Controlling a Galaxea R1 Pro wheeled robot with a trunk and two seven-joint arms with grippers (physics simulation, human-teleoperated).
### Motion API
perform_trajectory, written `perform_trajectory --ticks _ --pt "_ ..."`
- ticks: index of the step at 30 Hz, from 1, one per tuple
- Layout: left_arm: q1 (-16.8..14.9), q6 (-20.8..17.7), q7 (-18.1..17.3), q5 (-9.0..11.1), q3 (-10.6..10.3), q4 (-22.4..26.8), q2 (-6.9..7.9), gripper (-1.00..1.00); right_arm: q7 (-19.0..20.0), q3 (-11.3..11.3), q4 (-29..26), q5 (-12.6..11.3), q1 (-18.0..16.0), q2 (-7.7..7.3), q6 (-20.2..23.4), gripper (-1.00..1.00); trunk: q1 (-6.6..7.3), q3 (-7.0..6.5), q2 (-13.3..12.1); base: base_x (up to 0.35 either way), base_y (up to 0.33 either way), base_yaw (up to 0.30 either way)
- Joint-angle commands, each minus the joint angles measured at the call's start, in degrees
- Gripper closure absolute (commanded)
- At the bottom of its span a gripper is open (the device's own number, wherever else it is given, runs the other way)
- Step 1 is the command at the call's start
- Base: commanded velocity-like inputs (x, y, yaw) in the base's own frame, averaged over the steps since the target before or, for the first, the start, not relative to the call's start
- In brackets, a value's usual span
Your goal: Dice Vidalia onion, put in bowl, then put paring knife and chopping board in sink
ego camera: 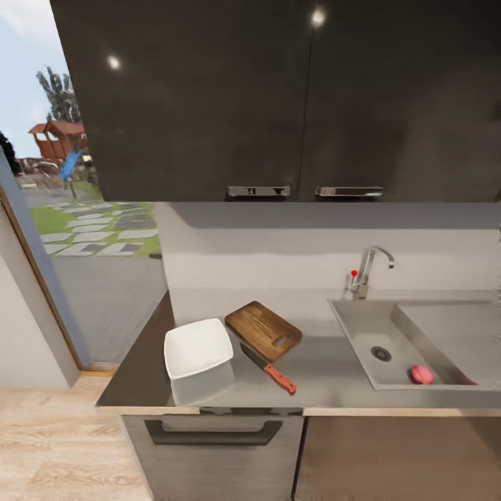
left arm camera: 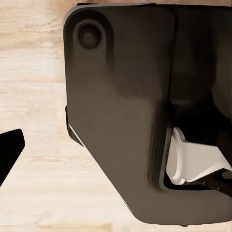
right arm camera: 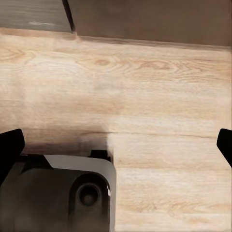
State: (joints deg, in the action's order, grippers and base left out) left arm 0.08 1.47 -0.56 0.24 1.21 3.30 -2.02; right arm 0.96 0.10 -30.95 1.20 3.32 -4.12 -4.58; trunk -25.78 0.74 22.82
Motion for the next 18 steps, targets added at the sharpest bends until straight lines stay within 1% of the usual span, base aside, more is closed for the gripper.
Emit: perform_trajectory --ticks 1,6,11,13,14,18 --pt "0.0 0.1 -0.1 0.0 0.1 0.0 0.0 -1.0 0.1 0.0 -0.1 0.1 0.0 -0.01 -0.1 -1.0 -0.01 0.08 0.1 -0.291 0.0 0.0" --pt "0.0 0.1 -0.1 0.0 0.1 0.0 0.0 -1.0 0.1 -0.1 -0.1 0.1 0.0 -0.01 -0.1 -1.0 -0.01 0.08 0.1 -0.288 0.0 0.0" --pt "0.0 0.1 -0.1 0.0 0.1 0.0 0.0 -1.0 -0.1 -0.2 -0.8 0.2 0.0 -0.01 -0.1 -1.0 -0.01 0.08 0.1 -0.08 0.0 0.0" --pt "0.0 0.1 -0.1 0.0 0.1 0.0 0.0 -1.0 -0.1 -0.3 -3.2 0.2 0.0 -0.01 -0.1 -1.0 -0.01 0.08 0.1 -0.017 0.0 0.0" --pt "0.0 0.1 -0.1 0.0 0.1 0.0 0.0 -1.0 -0.1 -0.3 -6.2 0.2 0.0 -0.01 0.0 -1.0 -0.01 0.08 0.1 -0.007 0.0 0.0" --pt "0.0 0.1 -0.1 0.0 0.1 0.0 0.0 -1.0 -0.2 -0.2 -12.8 0.3 0.0 -0.01 0.0 -1.0 -0.01 0.08 0.1 -0.004 0.0 0.0"
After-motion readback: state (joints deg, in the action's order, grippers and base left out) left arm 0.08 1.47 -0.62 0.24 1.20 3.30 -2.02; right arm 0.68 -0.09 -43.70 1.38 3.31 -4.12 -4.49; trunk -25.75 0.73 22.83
